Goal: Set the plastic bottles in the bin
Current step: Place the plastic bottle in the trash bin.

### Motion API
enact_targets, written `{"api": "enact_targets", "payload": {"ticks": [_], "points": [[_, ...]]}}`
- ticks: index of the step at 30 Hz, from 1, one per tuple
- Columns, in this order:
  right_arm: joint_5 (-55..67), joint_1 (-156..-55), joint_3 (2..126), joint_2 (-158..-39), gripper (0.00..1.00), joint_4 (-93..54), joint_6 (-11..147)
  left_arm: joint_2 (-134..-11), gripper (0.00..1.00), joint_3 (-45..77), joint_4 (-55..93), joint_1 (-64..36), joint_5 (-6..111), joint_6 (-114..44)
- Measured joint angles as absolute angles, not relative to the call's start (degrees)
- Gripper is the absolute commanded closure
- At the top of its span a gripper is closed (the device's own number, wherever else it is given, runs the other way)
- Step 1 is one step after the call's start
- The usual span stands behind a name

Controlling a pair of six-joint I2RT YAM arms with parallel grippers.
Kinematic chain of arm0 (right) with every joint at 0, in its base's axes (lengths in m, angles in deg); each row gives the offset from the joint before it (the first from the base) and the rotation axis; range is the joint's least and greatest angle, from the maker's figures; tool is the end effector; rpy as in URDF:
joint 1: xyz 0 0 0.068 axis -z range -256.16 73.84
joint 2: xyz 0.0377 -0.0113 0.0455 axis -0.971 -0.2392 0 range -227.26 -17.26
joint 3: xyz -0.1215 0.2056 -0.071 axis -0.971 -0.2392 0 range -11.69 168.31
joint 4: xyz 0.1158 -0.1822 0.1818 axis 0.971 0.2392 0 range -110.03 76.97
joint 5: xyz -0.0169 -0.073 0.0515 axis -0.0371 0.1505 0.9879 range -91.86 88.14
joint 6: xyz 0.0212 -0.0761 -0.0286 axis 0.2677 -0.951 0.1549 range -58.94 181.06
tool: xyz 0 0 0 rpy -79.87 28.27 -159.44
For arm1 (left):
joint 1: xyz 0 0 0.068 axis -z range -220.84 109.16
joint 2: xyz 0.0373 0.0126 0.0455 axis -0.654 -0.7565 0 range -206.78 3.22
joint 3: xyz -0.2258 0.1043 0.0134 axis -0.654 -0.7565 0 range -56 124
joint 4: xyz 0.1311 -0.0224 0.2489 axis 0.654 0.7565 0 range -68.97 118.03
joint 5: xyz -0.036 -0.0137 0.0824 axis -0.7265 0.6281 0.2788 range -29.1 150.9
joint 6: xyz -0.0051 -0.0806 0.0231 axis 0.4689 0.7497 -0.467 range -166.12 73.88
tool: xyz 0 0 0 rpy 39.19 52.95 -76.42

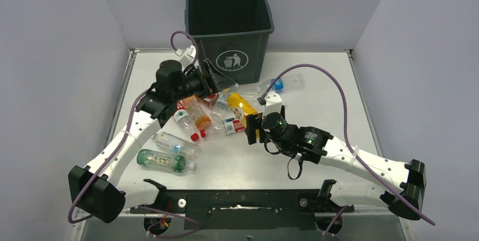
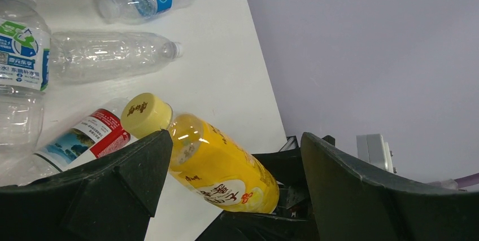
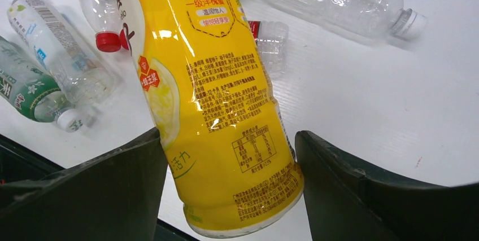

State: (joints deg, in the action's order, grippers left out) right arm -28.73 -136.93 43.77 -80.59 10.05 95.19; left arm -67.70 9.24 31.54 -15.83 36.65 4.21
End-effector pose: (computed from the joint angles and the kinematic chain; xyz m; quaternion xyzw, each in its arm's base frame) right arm 0.1732 0.2416 0.2645 -0.1022 0.8740 0.1732 0.4424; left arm 0.3034 -0.1749 0.3336 -0.0482 0.7904 -0.4918 0.3620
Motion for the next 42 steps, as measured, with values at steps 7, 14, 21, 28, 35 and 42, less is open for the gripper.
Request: {"api": "enact_targets", "payload": {"ticks": [7, 14, 21, 28, 35, 42], "points": [[-29.2, -136.9, 43.9, -80.6, 0.43, 10.1, 95.2, -67.9, 0.15, 8.3, 30.3, -13.7, 36.8, 5.1], [-29.5, -136.9, 43.9, -80.5, 0.43, 10.1, 95.2, -68.2, 0.15, 7.9, 29.6, -11.9, 37.3, 5.8], [-29.9, -136.9, 43.9, -80.3, 0.43, 10.1, 95.2, -68.3, 0.15, 7.5, 28.4, -11.2, 38.1, 6.0], [-30.4, -136.9, 43.9, -79.4, 0.43, 10.0, 95.1, -68.9, 0.15, 7.0, 27.5, -10.2, 39.2, 6.3], [-31.8, -136.5, 45.3, -79.4, 0.44, 10.7, 95.0, -69.0, 0.15, 6.5, 27.2, -9.4, 39.9, 6.6], [-33.3, -133.7, 46.7, -80.0, 0.44, 13.1, 97.0, -69.0, 0.15, 7.1, 29.8, -9.3, 41.8, 5.5]]}}
